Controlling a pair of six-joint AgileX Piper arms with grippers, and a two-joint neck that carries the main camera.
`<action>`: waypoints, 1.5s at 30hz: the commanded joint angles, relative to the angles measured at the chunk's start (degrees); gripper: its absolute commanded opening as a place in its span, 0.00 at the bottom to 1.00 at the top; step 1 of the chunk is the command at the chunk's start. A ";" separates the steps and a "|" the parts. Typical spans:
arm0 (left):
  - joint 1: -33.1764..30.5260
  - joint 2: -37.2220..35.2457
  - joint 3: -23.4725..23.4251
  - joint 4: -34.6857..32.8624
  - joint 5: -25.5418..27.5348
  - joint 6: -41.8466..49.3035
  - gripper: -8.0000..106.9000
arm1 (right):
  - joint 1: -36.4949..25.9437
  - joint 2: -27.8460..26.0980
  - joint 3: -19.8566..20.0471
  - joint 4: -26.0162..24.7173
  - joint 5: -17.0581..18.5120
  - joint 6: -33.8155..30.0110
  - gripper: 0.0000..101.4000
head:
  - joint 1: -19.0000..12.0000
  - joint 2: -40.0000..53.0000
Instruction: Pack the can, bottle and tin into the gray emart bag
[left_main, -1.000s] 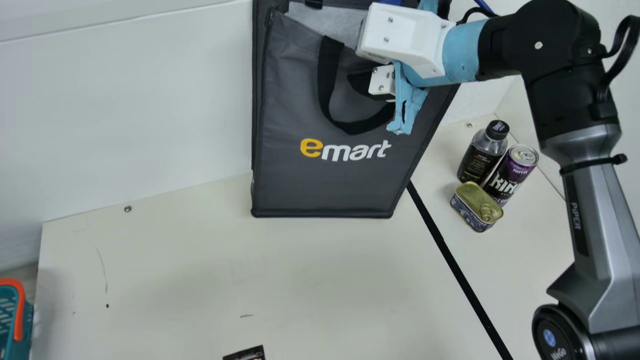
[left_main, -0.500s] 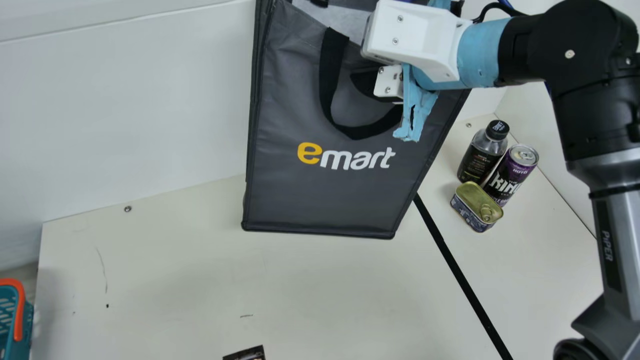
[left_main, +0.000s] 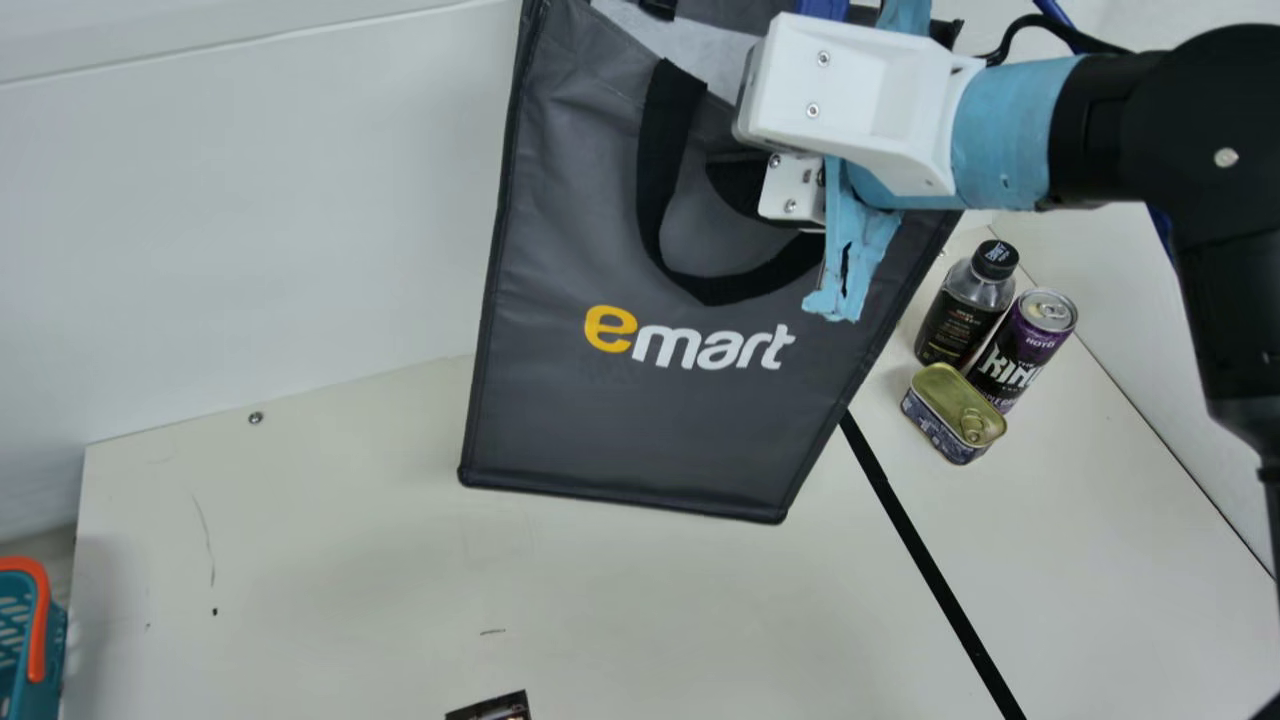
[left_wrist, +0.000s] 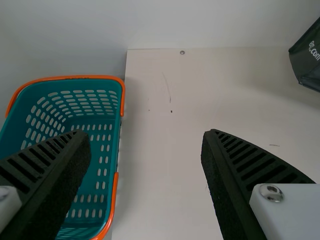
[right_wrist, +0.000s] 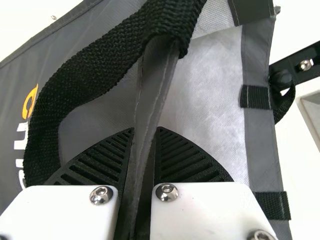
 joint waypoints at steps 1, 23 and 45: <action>0.00 0.00 0.00 0.00 0.00 0.00 0.85 | 0.23 -0.74 0.48 -0.23 -0.07 0.14 0.00 | -1.39 -0.05; 0.00 0.00 0.00 0.00 0.00 0.00 0.85 | 5.01 -8.49 7.08 -3.19 -0.07 2.08 0.00 | -1.39 -0.05; 0.00 0.00 0.00 0.00 0.00 0.00 0.85 | 9.89 -14.10 17.79 -6.06 -0.07 4.13 0.00 | -1.39 -0.05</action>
